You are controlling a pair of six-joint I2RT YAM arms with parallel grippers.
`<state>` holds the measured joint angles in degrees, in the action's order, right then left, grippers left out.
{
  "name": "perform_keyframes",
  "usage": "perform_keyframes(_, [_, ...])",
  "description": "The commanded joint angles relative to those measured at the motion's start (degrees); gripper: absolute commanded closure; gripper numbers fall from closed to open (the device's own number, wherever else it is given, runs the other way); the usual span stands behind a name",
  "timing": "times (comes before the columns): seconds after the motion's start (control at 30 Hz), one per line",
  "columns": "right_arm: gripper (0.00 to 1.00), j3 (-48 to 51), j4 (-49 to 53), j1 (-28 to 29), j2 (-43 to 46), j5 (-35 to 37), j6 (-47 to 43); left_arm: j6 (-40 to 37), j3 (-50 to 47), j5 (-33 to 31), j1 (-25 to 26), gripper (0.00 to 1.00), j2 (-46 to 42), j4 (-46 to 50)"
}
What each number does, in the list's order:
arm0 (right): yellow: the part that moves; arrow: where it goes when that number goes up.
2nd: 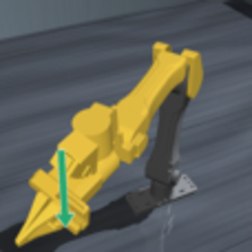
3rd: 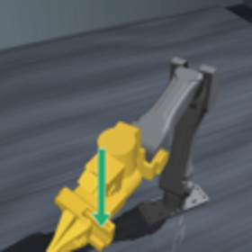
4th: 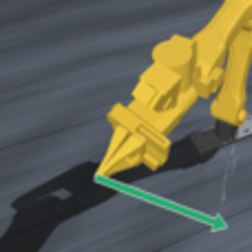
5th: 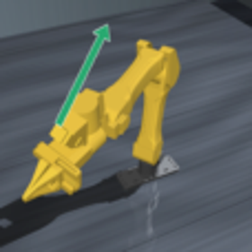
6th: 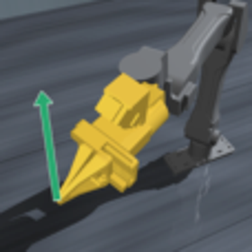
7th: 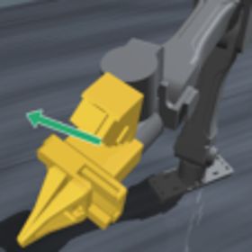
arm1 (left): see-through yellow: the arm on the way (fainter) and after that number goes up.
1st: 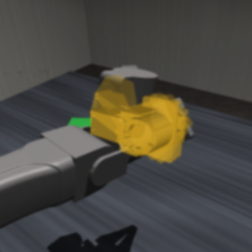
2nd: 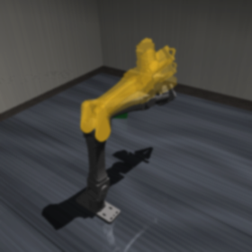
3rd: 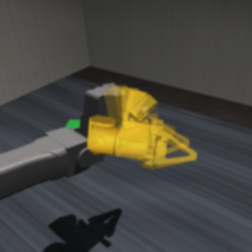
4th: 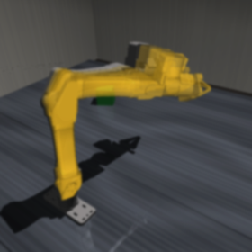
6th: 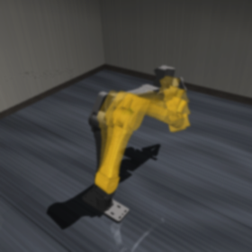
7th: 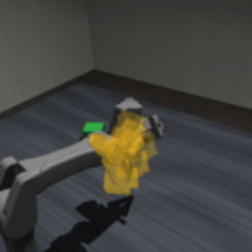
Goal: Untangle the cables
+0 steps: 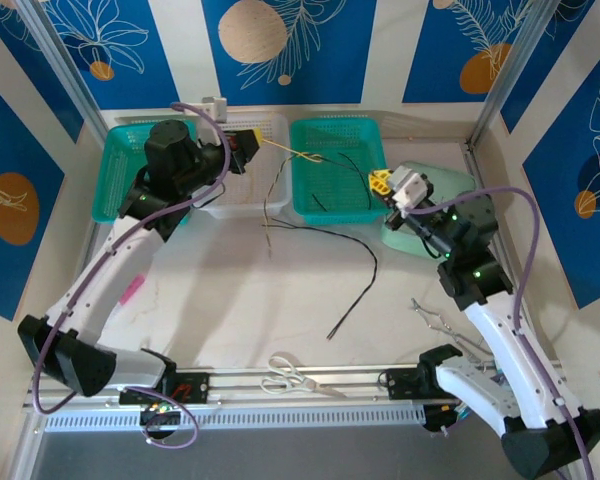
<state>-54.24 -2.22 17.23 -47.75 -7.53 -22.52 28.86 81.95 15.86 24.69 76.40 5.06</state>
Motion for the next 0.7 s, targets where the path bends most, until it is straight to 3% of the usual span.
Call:
perform_keyframes(0.0, [1.0,-3.5,-1.6,-2.3,1.0,1.7,9.7,-3.1,-0.7,-3.9,-1.5,1.0,-1.8,-2.1])
perform_keyframes(0.27, [1.0,-13.3,-0.2,-4.4,-2.0,0.6,18.0,1.0,-1.1,6.6,1.4,1.0,-1.0,0.6])
perform_keyframes(0.4, [1.0,-18.3,1.3,-3.4,-5.0,0.2,19.4,-3.5,-1.7,5.4,6.8,1.0,-1.2,5.9])
perform_keyframes(0.67, [1.0,-23.0,2.1,-3.2,-7.7,4.8,18.1,-9.2,-2.5,2.4,12.0,1.0,-3.1,13.6])
